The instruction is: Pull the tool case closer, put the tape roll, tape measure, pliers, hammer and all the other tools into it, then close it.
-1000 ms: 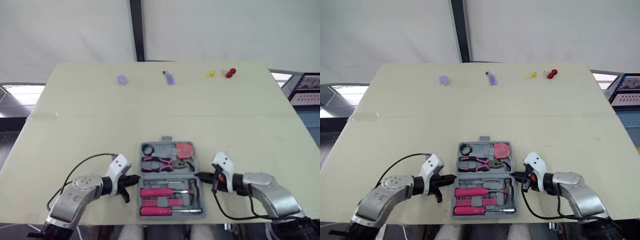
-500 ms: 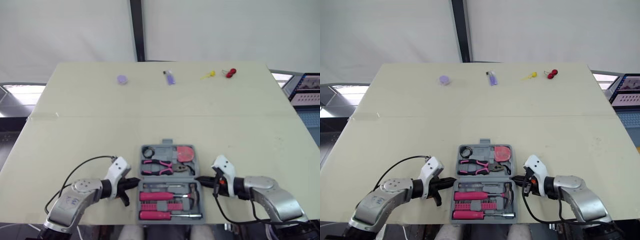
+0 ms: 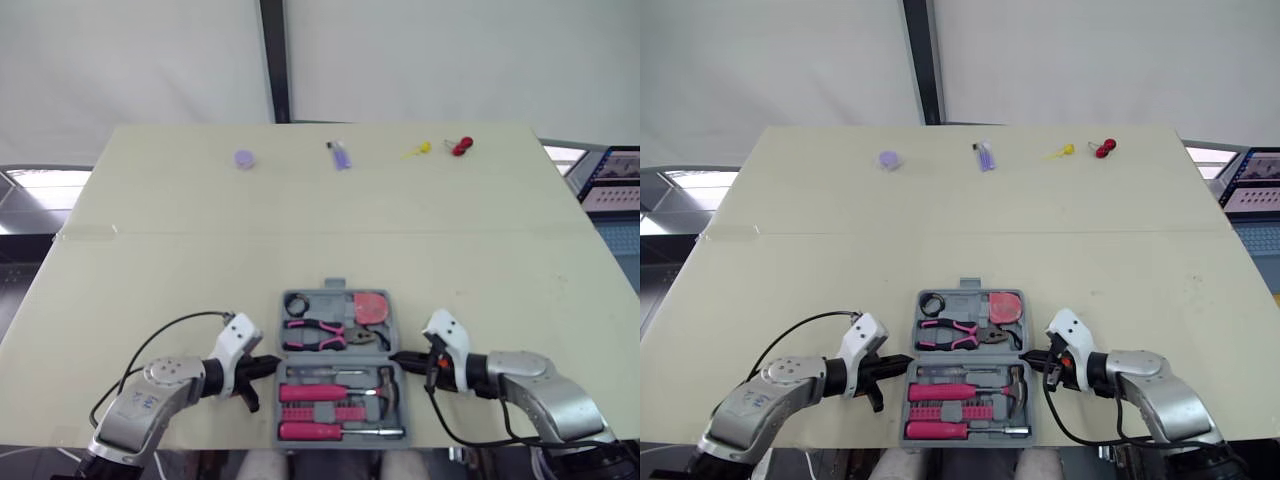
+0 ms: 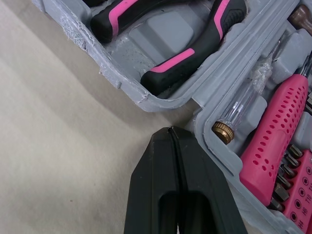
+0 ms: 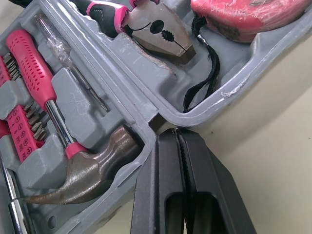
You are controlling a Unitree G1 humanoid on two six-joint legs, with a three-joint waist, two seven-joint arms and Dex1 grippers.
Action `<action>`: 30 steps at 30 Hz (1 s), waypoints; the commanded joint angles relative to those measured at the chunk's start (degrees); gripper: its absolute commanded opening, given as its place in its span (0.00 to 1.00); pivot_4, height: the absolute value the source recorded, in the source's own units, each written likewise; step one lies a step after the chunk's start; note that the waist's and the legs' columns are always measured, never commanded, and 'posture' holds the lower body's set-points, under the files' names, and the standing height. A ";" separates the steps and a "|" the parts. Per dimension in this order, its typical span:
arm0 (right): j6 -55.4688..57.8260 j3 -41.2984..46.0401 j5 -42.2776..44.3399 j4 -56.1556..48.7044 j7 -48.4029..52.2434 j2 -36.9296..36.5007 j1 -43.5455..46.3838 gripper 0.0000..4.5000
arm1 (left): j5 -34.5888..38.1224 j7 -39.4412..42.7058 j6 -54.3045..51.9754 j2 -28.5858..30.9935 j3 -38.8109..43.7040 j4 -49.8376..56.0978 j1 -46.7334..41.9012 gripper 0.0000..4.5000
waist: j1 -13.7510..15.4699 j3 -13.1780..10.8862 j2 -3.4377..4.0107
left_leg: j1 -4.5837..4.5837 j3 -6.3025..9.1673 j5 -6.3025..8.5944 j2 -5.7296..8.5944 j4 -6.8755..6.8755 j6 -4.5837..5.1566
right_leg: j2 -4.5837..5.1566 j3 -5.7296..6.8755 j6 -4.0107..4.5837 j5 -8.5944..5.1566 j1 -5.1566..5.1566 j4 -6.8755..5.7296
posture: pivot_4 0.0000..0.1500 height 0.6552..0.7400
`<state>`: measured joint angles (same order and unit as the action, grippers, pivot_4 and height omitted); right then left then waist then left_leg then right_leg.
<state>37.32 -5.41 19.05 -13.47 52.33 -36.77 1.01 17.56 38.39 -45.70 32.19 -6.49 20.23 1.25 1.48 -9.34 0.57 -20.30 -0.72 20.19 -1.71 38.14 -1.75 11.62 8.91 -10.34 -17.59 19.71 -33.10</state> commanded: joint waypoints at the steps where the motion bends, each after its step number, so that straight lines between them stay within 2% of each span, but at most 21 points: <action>1: -0.73 -0.45 0.41 -1.06 -0.31 0.30 0.72 0.02 | 0.91 0.25 0.18 -0.32 -0.79 1.89 -0.18 0.00 | 0.00 0.00 0.00 | 0.00 0.00 0.00 0.00 0.00 0.00 | 0.00 0.00 0.00 0.00 0.00 0.00 | 1.00 1.00; 21: -0.96 -0.58 0.42 -0.54 -0.49 0.28 1.18 0.02 | 0.53 0.50 0.69 0.31 -1.22 1.15 -0.43 0.00 | -0.06 0.00 0.00 | 0.00 0.00 0.00 0.00 0.00 0.00 | 0.00 0.00 0.00 0.00 0.01 0.00 | 1.00 1.00; 30: -0.90 4.73 1.35 1.26 0.82 -6.01 1.80 0.02 | 1.91 3.51 5.28 5.34 7.90 -2.73 2.94 0.00 | -0.09 -0.01 0.02 | 0.00 -0.01 0.00 -0.01 -0.01 0.00 | 0.00 0.00 0.02 -0.01 0.02 0.01 | 1.00 1.00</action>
<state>36.34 -3.03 19.19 -12.22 52.11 -42.30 2.03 18.51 40.99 -42.09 36.94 -1.09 18.00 3.85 1.39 -9.36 0.59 -20.30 -0.73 20.19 -1.72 38.13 -1.75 11.61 8.91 -10.32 -17.60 19.72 -33.09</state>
